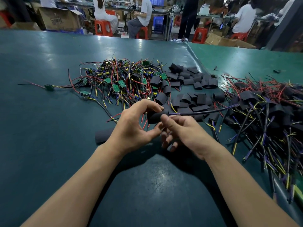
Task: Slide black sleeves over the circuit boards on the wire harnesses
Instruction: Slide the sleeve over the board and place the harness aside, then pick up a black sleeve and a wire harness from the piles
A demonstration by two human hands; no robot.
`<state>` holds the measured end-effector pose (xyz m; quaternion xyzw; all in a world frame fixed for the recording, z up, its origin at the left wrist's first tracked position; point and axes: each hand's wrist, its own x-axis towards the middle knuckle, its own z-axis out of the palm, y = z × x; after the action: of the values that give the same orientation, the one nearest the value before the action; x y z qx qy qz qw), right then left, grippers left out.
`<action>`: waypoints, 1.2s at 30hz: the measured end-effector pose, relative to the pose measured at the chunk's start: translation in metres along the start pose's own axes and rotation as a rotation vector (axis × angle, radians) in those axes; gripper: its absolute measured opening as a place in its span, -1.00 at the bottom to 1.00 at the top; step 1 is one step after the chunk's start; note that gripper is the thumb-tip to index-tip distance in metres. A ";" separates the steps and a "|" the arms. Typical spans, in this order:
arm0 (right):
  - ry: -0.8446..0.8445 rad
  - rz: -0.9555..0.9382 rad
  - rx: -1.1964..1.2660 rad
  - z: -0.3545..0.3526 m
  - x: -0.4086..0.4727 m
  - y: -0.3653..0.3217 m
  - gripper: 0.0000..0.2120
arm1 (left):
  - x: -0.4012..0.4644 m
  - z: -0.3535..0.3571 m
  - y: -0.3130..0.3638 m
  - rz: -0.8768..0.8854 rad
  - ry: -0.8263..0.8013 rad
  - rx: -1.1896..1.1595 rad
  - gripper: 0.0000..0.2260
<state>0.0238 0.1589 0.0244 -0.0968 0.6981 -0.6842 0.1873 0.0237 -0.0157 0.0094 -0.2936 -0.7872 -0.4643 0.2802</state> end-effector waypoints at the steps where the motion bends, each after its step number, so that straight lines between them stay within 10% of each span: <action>1: 0.011 -0.024 -0.030 0.001 0.000 0.002 -0.73 | 0.000 0.000 0.000 0.010 -0.006 0.004 -0.70; 8: 0.537 -0.365 0.034 -0.018 0.004 -0.010 -0.79 | 0.003 -0.001 -0.002 0.118 0.188 0.206 -0.82; 12: 0.879 -0.284 0.470 -0.058 -0.002 -0.022 -0.74 | 0.002 -0.002 -0.006 -0.061 0.197 0.398 -0.85; 19: 0.830 -0.160 0.396 -0.056 0.002 -0.016 -0.73 | -0.003 -0.011 -0.030 -0.595 -0.128 0.747 -0.61; 36: 0.684 -0.198 0.042 -0.038 0.009 -0.001 -0.74 | 0.001 -0.016 -0.030 -0.780 0.049 0.668 -0.74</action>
<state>0.0008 0.1904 0.0244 0.0746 0.6935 -0.7060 -0.1225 0.0043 -0.0417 -0.0005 0.1385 -0.9368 -0.2643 0.1829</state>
